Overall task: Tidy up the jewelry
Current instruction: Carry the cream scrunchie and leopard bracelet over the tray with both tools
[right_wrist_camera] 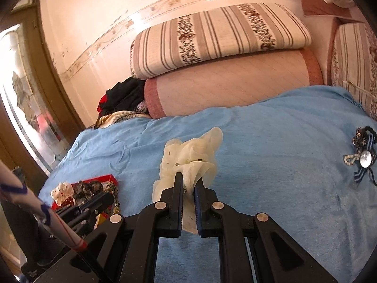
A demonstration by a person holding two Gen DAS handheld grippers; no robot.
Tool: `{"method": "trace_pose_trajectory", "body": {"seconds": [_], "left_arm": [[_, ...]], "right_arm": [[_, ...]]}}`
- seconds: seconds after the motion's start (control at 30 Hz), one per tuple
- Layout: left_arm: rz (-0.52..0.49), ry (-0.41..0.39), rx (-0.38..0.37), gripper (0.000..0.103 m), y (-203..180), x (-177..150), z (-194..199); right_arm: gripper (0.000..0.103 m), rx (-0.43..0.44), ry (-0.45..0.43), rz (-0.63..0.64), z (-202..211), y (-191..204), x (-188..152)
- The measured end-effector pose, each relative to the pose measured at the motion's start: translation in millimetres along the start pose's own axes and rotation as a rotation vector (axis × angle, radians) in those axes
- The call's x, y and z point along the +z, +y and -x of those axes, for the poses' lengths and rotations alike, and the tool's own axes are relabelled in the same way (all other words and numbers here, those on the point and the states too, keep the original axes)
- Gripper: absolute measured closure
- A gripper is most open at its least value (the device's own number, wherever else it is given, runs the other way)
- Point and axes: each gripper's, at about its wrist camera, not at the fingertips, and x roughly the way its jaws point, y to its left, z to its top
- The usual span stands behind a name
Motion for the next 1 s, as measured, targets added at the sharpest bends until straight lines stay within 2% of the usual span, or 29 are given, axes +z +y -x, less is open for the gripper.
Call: {"method": "trace_pose_trajectory", "body": {"seconds": [0.43, 1.0], "left_arm": [[-0.015, -0.018, 0.078, 0.097, 4, 0, -7], [-0.043, -0.039, 0.106, 0.097, 0, -2, -2]], "right_arm": [[0.094, 0.009, 0.011, 0.042, -4, 8, -6], [0.094, 0.003, -0.006, 0.062, 2, 18, -7]]}}
